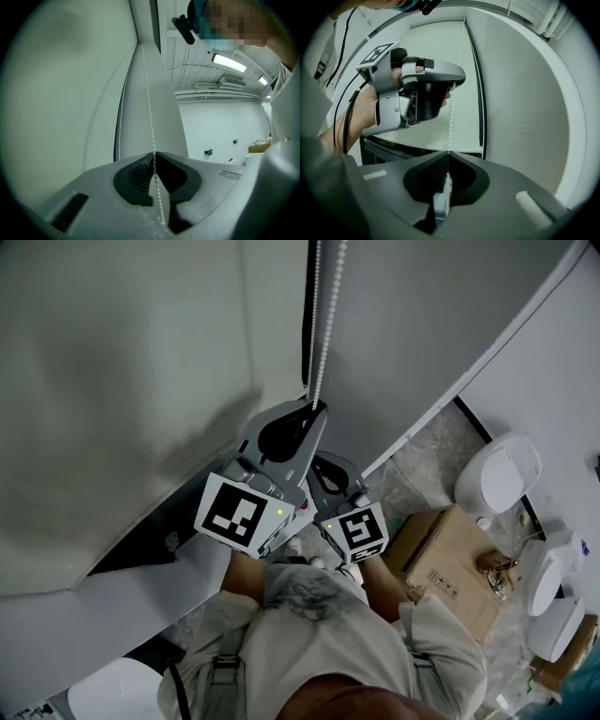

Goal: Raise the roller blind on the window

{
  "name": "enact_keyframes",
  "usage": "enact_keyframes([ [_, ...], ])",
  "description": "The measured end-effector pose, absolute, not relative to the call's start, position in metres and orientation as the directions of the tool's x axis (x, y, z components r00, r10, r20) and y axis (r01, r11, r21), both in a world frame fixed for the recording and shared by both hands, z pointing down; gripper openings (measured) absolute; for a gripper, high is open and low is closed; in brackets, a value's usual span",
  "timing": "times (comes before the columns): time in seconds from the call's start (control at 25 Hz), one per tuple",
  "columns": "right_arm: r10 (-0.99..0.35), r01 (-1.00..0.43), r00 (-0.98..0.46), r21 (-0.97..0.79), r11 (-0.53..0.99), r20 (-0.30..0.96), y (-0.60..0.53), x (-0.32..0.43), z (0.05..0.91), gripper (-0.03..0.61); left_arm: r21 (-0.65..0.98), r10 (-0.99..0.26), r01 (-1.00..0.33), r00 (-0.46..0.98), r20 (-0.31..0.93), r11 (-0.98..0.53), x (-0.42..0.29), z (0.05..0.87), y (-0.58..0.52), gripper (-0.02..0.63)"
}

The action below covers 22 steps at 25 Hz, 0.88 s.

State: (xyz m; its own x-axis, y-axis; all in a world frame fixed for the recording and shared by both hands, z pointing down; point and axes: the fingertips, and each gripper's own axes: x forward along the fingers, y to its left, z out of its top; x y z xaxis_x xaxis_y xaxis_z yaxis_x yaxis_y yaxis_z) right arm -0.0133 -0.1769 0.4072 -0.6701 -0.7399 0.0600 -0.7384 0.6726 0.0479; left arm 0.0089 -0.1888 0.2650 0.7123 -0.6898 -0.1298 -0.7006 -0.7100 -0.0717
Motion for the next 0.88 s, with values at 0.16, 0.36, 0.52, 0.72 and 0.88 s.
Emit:
enact_keyframes([
  [0.16,-0.739,-0.738,-0.667,0.048,0.673,0.093,-0.177,-0.013,0.423,0.012,-0.051,-0.694,-0.705,0.707,-0.137,-0.708,0.009,0.274,-0.192,0.021],
  [0.36,-0.735,-0.738,-0.665,0.039,0.674,0.128,-0.172,-0.019,0.443,0.012,-0.020,-0.698,-0.702,0.709,-0.100,-0.711,0.003,0.296,-0.191,0.021],
  [0.52,-0.736,-0.739,-0.662,0.036,0.672,0.143,-0.167,-0.021,0.450,0.012,-0.004,-0.693,-0.696,0.716,-0.078,-0.718,0.001,0.306,-0.187,0.021],
  [0.72,-0.736,-0.742,-0.657,0.030,0.669,0.167,-0.168,-0.017,0.466,0.012,0.013,-0.692,-0.693,0.720,-0.051,-0.721,0.003,0.322,-0.188,0.021],
  [0.88,-0.732,-0.743,-0.654,0.024,0.669,0.190,-0.167,-0.019,0.480,0.012,0.027,-0.694,-0.693,0.720,-0.024,-0.720,0.002,0.337,-0.190,0.021],
])
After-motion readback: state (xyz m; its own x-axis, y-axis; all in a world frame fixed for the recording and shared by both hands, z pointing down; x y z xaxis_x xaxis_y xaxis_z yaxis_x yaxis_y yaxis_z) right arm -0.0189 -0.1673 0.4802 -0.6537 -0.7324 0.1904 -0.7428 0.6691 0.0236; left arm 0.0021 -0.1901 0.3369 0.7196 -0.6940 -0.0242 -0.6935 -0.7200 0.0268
